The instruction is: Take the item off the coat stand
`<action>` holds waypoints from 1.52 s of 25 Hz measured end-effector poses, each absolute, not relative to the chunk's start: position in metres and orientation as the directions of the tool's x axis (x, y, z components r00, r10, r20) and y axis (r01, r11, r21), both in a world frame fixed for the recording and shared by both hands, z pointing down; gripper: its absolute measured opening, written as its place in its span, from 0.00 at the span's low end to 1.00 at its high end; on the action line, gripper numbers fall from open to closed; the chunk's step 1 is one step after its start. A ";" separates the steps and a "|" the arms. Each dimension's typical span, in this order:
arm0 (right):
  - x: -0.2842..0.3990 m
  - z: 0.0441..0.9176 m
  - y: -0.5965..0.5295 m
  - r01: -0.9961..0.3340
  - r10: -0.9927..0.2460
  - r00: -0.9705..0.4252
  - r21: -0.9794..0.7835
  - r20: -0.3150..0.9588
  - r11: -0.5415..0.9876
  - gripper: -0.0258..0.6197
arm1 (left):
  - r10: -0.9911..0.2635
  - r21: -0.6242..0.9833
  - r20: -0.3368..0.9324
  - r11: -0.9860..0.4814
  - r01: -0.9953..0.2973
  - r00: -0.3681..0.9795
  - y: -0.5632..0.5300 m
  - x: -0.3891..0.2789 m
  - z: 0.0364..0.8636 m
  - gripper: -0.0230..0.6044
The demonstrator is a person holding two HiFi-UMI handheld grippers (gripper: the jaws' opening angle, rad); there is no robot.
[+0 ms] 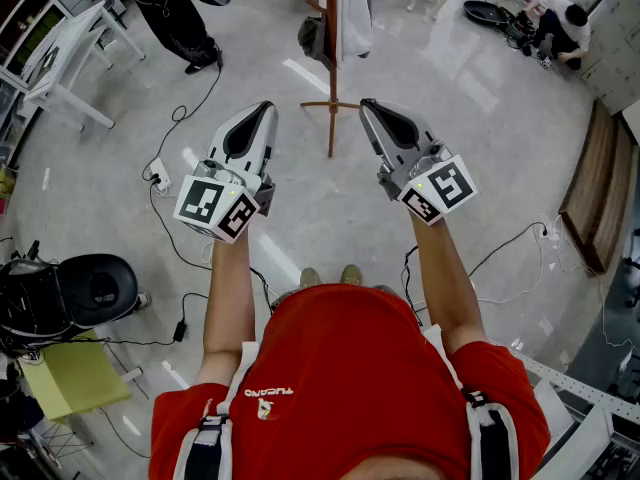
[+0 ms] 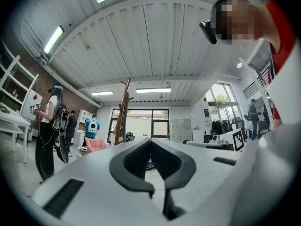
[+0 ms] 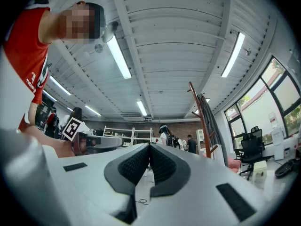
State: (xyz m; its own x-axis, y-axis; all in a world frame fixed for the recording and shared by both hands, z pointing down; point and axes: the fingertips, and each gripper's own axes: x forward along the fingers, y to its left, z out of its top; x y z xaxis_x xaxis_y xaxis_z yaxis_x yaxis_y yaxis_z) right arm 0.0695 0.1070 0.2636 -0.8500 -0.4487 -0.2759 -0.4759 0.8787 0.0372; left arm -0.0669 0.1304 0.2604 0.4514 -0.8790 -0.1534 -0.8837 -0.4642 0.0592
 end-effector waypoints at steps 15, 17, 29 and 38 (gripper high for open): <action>0.095 0.264 0.097 -0.456 -0.430 -0.853 0.022 -0.296 0.890 0.08 | -0.885 0.048 -0.148 -0.451 -0.891 0.441 0.119 -0.045 0.262 0.05; 0.103 0.265 0.095 -0.450 -0.424 -0.856 0.023 -0.295 0.893 0.08 | -0.887 0.045 -0.150 -0.447 -0.893 0.437 0.115 -0.040 0.264 0.05; 0.125 0.276 0.065 -0.426 -0.399 -0.868 0.031 -0.295 0.904 0.08 | -0.905 0.082 -0.181 -0.405 -0.911 0.386 0.081 -0.035 0.281 0.06; 0.098 0.299 -0.008 -0.452 -0.429 -0.861 0.027 -0.275 0.891 0.08 | -0.893 0.062 -0.162 -0.433 -0.899 0.419 -0.010 -0.069 0.311 0.18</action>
State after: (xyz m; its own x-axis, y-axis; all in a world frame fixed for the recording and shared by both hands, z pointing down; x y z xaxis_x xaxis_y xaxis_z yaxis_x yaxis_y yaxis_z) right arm 0.0976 -0.0077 0.2991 -0.8605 -0.4285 -0.2754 -0.4525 0.8914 0.0269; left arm -0.0693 -0.0096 0.3107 0.4195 -0.8932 -0.1620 -0.8991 -0.4334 0.0617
